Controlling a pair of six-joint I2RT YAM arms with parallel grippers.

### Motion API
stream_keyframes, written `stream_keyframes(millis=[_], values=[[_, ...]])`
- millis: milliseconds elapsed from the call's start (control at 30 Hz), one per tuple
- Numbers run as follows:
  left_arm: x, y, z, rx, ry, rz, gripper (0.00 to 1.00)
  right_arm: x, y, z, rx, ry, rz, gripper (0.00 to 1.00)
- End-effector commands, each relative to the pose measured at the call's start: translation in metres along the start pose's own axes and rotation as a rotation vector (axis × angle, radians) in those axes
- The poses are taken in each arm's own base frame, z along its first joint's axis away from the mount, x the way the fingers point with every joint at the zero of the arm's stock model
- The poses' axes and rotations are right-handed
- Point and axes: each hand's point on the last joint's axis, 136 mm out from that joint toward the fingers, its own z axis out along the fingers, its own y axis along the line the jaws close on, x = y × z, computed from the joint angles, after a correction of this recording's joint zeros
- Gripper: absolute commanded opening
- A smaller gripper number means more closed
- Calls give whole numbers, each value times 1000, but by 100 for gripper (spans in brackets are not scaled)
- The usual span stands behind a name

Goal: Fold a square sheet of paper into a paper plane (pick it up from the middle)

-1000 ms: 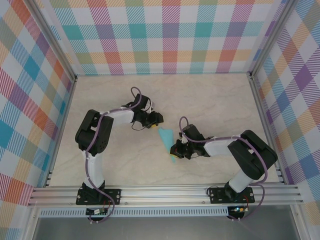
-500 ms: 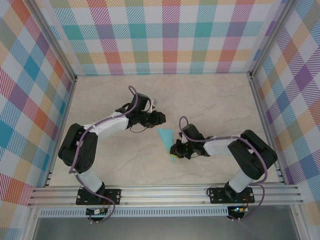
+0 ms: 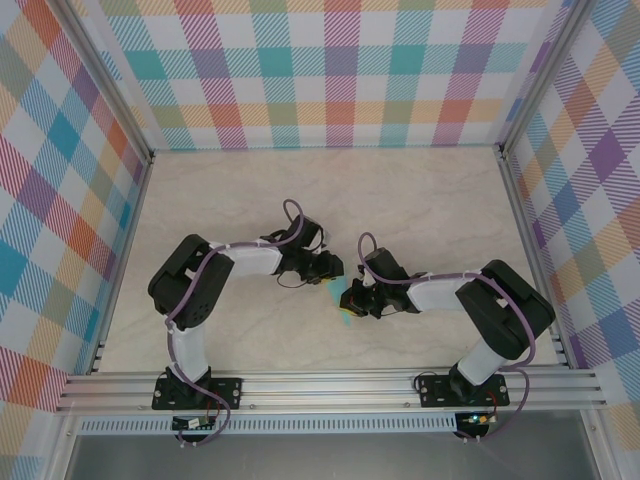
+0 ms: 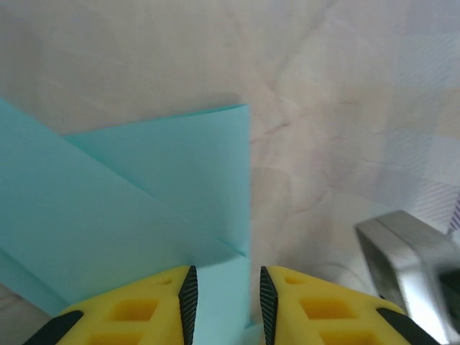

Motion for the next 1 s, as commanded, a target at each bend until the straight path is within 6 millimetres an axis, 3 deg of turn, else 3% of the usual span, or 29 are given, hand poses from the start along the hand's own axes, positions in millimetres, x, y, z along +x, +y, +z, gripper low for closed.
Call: stream_keyframes(millis=[0, 100, 300, 400, 633, 967], values=[[6, 27, 6, -101, 3, -12, 31, 9, -9, -4, 43, 20, 29, 5], [11, 36, 4, -129, 4, -10, 31, 3, 9, -9, 6, 3, 7, 5], [13, 37, 5, -124, 13, -5, 31, -8, 32, -6, -37, 3, -25, 6], [13, 36, 5, -122, 13, -4, 31, -9, 23, 2, -6, 16, -10, 6], [14, 39, 7, -127, 16, -8, 31, 15, -26, 7, 68, 54, 65, 6], [14, 44, 7, -151, 13, -19, 30, 32, -18, -6, 46, 103, 9, 7]])
